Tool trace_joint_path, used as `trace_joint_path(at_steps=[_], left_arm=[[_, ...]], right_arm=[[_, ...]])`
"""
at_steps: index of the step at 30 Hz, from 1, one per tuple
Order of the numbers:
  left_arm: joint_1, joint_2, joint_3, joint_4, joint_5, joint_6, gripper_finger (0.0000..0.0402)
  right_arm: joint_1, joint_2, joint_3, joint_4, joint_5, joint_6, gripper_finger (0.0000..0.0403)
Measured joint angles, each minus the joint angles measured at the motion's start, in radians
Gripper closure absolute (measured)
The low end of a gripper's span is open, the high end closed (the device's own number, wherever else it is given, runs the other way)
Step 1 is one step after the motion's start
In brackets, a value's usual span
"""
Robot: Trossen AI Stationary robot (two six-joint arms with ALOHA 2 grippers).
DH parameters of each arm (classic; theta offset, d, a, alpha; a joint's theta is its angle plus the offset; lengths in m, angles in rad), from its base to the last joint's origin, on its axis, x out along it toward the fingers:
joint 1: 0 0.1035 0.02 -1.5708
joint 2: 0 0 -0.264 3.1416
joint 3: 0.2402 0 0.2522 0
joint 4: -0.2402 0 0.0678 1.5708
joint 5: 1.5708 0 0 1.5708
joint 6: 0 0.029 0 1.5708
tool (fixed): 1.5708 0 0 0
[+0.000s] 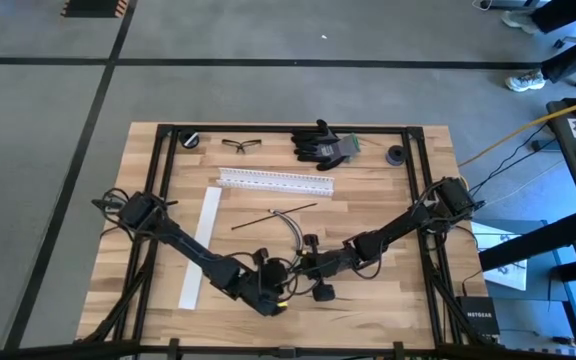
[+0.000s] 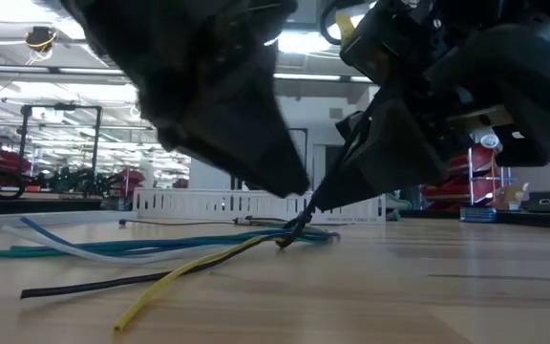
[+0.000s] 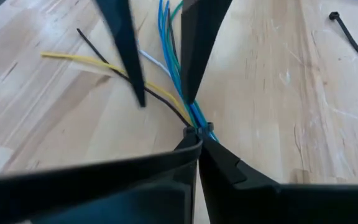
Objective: Ziptie cables
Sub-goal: Wrap the black zip tie on the cable
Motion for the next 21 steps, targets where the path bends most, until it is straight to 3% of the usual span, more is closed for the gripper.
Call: trace_joint_path(at_steps=[4,11,21], left_arm=[[0.009,0.045,-0.002,0.083,-0.012,0.028,0.0302],[0.017,0.065,-0.004,0.075,-0.109,0.11,0.0302],[0.014,0.064,-0.004,0.051,-0.102,0.132,0.0302]], right_arm=[[0.0,0.0,0.0,0.0,0.0,0.0,0.0403],[-0.001,0.0,0.0,-0.006,0.006,-0.001,0.0403],[0.0,0.0,0.0,-0.022,0.0,-0.002,0.0403]])
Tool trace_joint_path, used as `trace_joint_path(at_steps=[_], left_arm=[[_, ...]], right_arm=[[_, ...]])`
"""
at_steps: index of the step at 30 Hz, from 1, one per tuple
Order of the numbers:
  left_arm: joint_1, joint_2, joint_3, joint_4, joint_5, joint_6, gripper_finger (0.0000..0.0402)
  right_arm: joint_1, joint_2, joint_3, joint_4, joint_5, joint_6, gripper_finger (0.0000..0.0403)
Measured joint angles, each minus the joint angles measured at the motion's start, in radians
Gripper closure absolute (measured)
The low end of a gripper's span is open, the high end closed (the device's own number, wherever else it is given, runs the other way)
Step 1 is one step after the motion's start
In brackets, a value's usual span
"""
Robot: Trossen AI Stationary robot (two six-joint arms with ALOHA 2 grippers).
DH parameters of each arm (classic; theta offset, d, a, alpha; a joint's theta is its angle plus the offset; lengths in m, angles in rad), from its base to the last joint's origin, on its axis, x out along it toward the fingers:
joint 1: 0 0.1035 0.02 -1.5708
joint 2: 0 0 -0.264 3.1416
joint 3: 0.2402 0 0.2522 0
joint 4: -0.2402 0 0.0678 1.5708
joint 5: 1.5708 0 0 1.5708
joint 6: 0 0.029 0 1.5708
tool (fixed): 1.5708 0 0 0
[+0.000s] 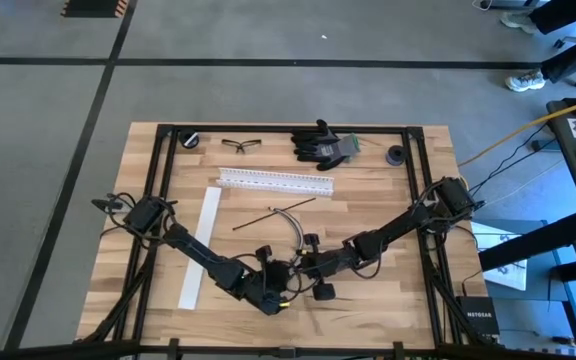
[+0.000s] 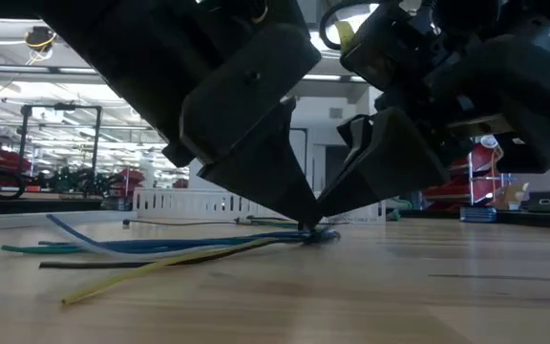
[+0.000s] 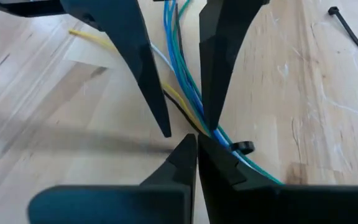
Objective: Ziptie cables
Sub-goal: Wrap the black zip tie on the cable
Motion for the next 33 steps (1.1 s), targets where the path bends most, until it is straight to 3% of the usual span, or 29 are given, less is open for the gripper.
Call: trace_joint_path(at_steps=[6,14,22,27,33], left_arm=[[0.0,0.0,0.0,-0.001,0.002,0.008,0.0302],[-0.002,0.0,0.001,-0.025,0.002,0.009,0.0302],[-0.004,0.0,0.001,-0.025,0.002,0.016,0.0302],[-0.004,0.0,0.002,-0.024,0.002,0.033,0.0302],[-0.013,0.0,0.002,-0.023,0.004,0.096,0.0302]], right_arm=[[0.001,0.0,0.0,-0.081,0.058,-0.027,0.0388],[0.026,-0.047,0.001,-0.285,0.132,-0.158,0.0297],[0.087,0.052,-0.013,-0.002,0.175,-0.477,0.0259],[0.077,0.095,-0.012,0.112,0.106,-0.557,0.0266],[0.064,0.098,-0.013,0.138,0.117,-0.56,0.0292]])
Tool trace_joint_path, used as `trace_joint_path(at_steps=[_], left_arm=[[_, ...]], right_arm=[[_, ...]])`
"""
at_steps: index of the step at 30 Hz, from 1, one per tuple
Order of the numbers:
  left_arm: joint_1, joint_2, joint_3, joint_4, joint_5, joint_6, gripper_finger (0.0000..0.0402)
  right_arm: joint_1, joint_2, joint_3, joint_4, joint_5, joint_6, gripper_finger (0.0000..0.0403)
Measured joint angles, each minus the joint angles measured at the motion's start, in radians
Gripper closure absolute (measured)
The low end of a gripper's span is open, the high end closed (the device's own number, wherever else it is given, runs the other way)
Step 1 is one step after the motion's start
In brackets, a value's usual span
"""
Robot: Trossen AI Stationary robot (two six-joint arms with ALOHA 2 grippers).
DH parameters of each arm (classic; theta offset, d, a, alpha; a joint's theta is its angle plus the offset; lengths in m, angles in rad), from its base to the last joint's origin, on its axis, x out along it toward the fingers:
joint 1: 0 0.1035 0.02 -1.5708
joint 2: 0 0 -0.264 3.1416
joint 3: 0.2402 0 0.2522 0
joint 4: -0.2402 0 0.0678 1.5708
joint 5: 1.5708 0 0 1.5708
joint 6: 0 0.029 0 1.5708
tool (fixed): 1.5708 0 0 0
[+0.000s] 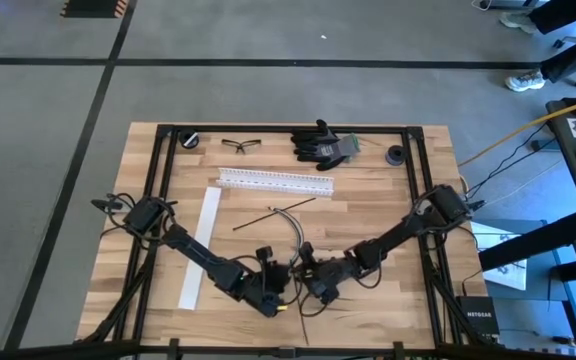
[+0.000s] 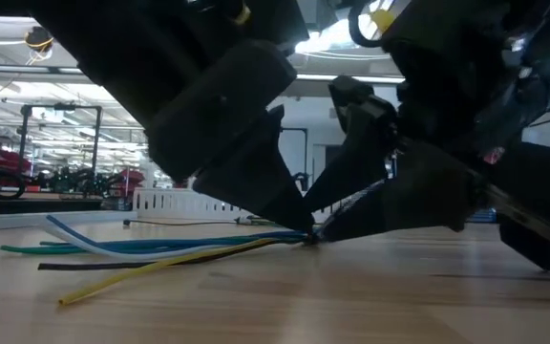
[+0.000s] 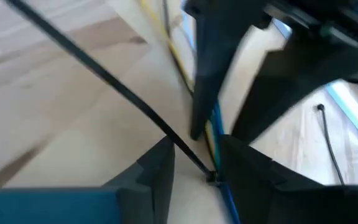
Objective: Ziptie cables
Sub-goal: Wrap the black zip tie on the cable
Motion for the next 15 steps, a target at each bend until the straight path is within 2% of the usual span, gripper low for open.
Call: trace_joint_path(at_steps=[15], left_arm=[[0.005,-0.001,0.0,0.007,-0.001,0.029,0.0302]], right_arm=[[-0.014,0.004,-0.003,0.047,-0.024,0.039,0.0359]])
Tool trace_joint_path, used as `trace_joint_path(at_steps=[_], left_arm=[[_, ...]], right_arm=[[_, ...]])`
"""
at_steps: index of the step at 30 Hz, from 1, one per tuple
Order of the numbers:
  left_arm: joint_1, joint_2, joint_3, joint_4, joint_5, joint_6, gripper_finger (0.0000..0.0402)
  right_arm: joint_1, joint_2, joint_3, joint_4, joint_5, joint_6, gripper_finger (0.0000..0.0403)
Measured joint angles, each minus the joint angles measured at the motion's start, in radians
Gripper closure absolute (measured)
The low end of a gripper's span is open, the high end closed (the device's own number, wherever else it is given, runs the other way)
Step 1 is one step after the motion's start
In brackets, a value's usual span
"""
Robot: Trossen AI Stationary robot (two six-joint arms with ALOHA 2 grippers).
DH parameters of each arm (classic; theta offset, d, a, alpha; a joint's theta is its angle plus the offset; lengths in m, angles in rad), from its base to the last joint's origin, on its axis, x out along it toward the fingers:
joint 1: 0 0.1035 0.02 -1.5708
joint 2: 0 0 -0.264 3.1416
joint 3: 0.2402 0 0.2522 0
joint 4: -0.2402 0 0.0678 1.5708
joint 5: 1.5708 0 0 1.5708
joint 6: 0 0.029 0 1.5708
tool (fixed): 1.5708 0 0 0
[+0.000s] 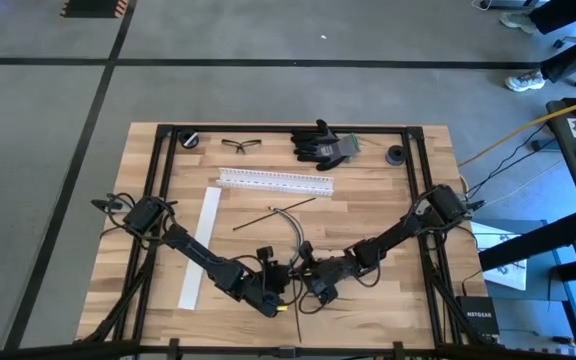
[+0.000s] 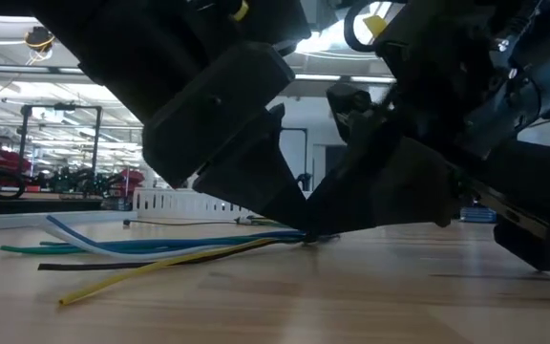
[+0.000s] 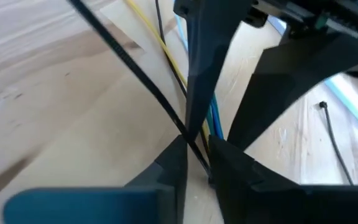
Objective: Ziptie cables
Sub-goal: Wrap the black zip tie on the cable
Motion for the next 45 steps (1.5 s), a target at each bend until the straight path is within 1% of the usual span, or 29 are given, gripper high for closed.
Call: trace_joint_path(at_steps=[3,5,45], left_arm=[[-0.002,0.0,0.0,-0.005,-0.001,0.0,0.0302],[-0.004,0.0,0.0,-0.006,-0.003,0.001,0.0302],[-0.006,0.0,0.0,-0.003,0.001,0.003,0.0302]], right_arm=[[-0.004,0.0,0.0,0.0,-0.007,0.009,0.0387],[-0.004,0.0,0.0,0.0,-0.009,0.011,0.0399],[-0.004,0.0,0.0,0.003,-0.01,0.012,0.0403]])
